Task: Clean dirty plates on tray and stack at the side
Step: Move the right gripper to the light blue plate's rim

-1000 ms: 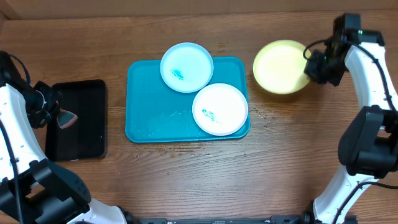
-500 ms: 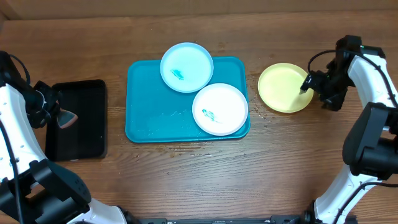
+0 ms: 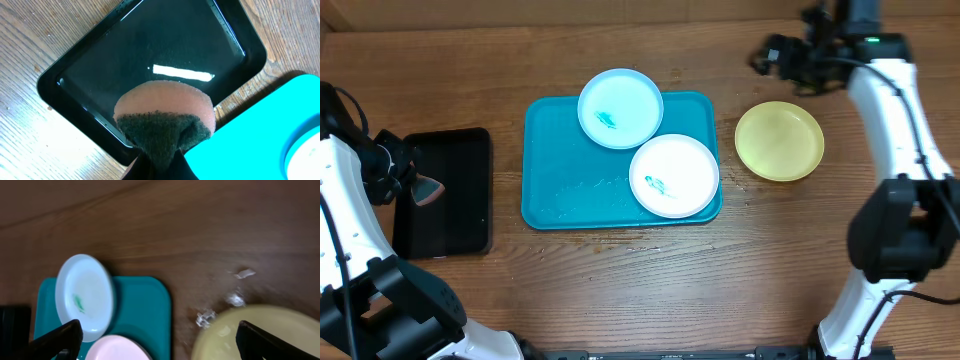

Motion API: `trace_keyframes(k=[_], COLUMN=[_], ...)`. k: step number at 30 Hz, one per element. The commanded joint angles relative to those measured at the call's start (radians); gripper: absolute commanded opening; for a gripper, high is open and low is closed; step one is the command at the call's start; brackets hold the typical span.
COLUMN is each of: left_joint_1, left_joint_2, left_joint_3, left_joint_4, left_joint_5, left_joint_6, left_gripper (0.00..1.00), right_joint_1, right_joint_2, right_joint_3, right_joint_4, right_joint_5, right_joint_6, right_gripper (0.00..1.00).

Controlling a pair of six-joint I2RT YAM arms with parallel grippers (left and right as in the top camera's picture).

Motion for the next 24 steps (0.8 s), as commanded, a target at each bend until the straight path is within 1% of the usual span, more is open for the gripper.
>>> trace_keyframes(k=[1, 4, 7, 10, 15, 18, 19, 21, 24], left_joint_1=[-0.003, -0.008, -0.011, -0.011, -0.011, -0.011, -0.011, -0.011, -0.011], left_joint_2=[-0.014, -0.014, -0.014, -0.014, -0.014, -0.014, -0.014, -0.014, -0.014], left_joint_3=[-0.003, -0.003, -0.003, -0.003, -0.003, -0.003, -0.003, -0.003, -0.003], left_joint_4=[0.001, 0.002, 0.002, 0.011, 0.026, 0.022, 0.022, 0.022, 0.023], left_joint_5=[0.008, 0.007, 0.007, 0.007, 0.007, 0.007, 0.007, 0.008, 0.007], left_joint_6=[-0.010, -0.010, -0.010, -0.010, -0.010, -0.006, -0.006, -0.006, -0.006], left_gripper=[0.04, 0.04, 0.04, 0.04, 0.04, 0.04, 0.04, 0.04, 0.04], right_joint_1=[0.118, 0.221, 0.275, 0.310, 0.356, 0.363, 0.363, 0.363, 0.369], right_joint_2=[0.058, 0.125, 0.170, 0.193, 0.222, 0.270, 0.282, 0.304, 0.322], right_joint_3=[-0.001, 0.000, 0.012, 0.031, 0.031, 0.031, 0.031, 0.031, 0.031], right_joint_4=[0.076, 0.183, 0.231, 0.262, 0.378, 0.427, 0.433, 0.439, 0.457], right_joint_5=[0.105, 0.214, 0.257, 0.258, 0.272, 0.310, 0.308, 0.282, 0.216], right_joint_6=[-0.024, -0.112, -0.117, -0.128, -0.225, -0.226, -0.227, -0.232, -0.232], right_gripper=[1.00, 1.00, 1.00, 1.00, 1.00, 1.00, 0.99, 0.93, 0.82])
